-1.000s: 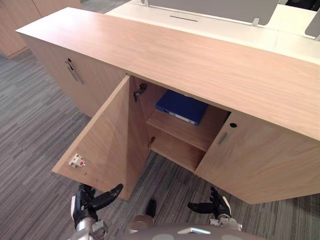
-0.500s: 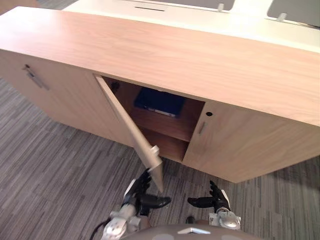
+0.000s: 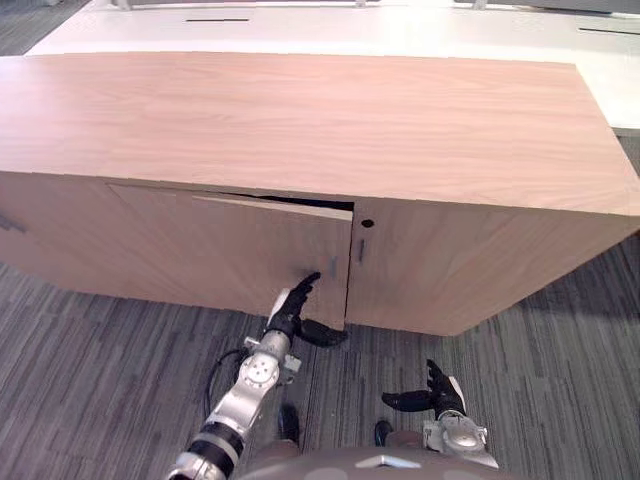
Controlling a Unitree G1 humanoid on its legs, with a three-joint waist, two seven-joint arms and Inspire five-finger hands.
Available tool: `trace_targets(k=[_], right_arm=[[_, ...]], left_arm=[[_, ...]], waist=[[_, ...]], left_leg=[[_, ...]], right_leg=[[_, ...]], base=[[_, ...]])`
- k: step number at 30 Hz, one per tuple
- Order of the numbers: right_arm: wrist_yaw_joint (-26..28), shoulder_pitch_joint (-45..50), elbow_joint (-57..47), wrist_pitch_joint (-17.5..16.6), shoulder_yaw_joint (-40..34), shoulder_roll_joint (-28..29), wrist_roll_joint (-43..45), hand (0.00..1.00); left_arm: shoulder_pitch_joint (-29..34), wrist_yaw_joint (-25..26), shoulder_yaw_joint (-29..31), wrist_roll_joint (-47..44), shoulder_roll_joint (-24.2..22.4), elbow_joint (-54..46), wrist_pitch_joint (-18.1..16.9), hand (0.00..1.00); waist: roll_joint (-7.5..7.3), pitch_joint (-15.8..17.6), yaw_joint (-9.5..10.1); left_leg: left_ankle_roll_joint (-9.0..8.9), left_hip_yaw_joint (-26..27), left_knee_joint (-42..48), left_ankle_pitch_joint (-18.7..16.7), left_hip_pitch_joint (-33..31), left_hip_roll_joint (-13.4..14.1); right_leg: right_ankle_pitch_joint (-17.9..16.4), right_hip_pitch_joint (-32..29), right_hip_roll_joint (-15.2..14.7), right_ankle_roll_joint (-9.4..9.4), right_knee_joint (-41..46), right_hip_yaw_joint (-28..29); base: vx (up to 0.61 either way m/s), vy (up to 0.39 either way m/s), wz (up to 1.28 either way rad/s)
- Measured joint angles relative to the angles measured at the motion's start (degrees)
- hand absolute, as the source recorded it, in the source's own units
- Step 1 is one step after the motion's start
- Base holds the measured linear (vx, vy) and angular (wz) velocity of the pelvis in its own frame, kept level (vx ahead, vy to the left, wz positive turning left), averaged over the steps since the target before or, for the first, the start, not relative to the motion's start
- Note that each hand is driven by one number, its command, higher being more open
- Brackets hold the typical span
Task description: Walk over to the cabinet, pick up the folder, carry it to the office cabinet, place the folder inside the office cabinet, then close the office cabinet door
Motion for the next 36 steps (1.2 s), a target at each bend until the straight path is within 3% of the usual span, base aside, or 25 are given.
trace_targets(k=[3,10,18,27,36], right_arm=[[-0.09,-0.47,0.27,0.05,-0.73,0.06,0.0,1.0],[-0.32,-1.19,1.59,0.45,-1.6,0.04,0.07,1.0],[-0.31,-2.18,4.04,1.31,-5.5,0.43,0.2,1.0],[-0.02,-3.3,7.99,1.86,-5.89,0.78,2.49,1.0],[0.01,-4.38,10.99,2.33,-7.73,1.14,2.6,1.0]], left_arm=[[-1.21,1.13,1.33,0.52,0.59,0.53,0.23,1.0],[0.2,1.37,1.54,0.17,0.63,-0.29,0.16,1.0],[10.31,-1.94,5.78,-0.86,-0.28,-1.51,0.06,1.0],[10.21,-1.65,15.93,2.87,-2.47,24.74,1.48,1.0],[10.13,0.29,20.96,3.74,-3.37,31.0,2.51,1.0]], waist=[[0.03,0.14,-1.0],[0.01,0.15,-1.01],[-0.06,0.13,-0.73],[-1.53,-0.75,0.54],[-1.99,-1.13,2.21]], left_leg=[[0.14,0.63,0.0,-0.16,0.0,-0.02],[0.3,1.29,0.0,-0.32,0.0,-0.03],[0.4,1.77,-0.01,-0.77,0.03,-0.02],[0.41,2.94,-0.02,-1.18,0.99,-0.02],[0.2,4.34,-0.29,-1.54,2.38,0.02]], right_leg=[[0.58,0.0,-0.05,0.17,-0.73,0.61],[1.36,0.23,-0.11,0.26,-2.0,1.19],[1.55,0.27,-0.12,0.39,-2.5,1.6],[2.4,1.36,-0.18,0.59,-4.05,2.63],[2.53,2.0,-0.2,0.71,-3.94,3.96]], base=[[-0.01,0.019,-0.11],[0.0,0.009,-0.06],[0.0,0.002,-0.02],[0.01,0.006,-0.06],[-0.01,0.005,-0.06]])
